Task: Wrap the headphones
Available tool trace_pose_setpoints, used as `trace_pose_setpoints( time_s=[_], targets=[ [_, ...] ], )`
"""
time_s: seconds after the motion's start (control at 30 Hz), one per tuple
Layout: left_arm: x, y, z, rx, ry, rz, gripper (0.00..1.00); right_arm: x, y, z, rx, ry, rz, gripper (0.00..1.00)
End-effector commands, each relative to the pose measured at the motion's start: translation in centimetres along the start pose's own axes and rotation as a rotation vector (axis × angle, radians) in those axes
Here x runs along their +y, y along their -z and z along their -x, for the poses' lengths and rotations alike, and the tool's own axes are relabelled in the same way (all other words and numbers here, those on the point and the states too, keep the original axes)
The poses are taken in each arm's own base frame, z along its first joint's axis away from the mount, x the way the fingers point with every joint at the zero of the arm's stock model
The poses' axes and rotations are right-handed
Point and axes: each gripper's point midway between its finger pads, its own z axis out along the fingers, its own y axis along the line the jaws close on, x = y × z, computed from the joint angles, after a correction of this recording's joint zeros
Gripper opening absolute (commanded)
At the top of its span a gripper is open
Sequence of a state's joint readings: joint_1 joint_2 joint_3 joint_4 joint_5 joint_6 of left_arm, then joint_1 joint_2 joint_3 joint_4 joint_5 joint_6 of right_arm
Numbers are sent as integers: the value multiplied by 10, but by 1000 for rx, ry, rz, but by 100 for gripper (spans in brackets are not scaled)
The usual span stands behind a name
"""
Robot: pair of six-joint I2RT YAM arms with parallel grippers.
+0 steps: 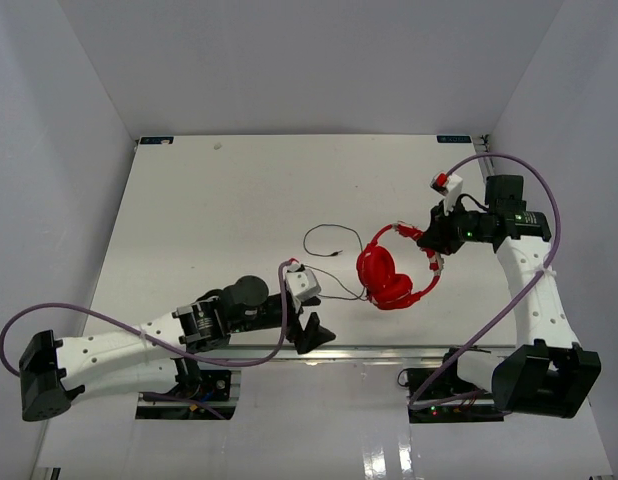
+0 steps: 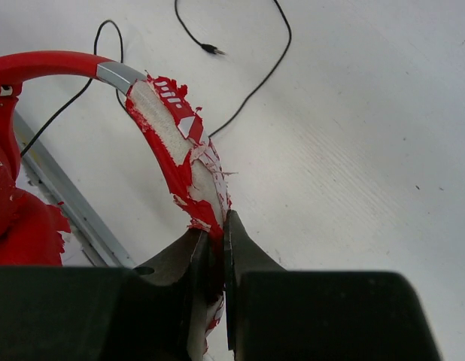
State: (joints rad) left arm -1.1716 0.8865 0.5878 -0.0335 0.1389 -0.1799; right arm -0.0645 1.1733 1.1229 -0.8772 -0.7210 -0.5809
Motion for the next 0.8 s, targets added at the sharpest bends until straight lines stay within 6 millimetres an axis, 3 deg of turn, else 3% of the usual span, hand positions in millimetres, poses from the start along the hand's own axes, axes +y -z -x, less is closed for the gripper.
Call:
trace_pose_setpoints(
  time_s=[0.0,0.3,0.5,0.63,0.77],
  targets=[
    [36,-1,30,-189,-300,218,98,36,24,50,-143,-36,75,8],
    [77,2,26,-221,-550,395,98,52,39,81,-208,-17,122,8],
    [111,-4,15,-217,-516,417,98,53,40,94,-238,-19,142,8],
    [109,-21,-4,-176,-486,322,98,51,41,100,-244,-18,143,8],
    [93,-34,-20,-160,-455,202,95,46,41,106,-253,-9,131,8]
  ],
)
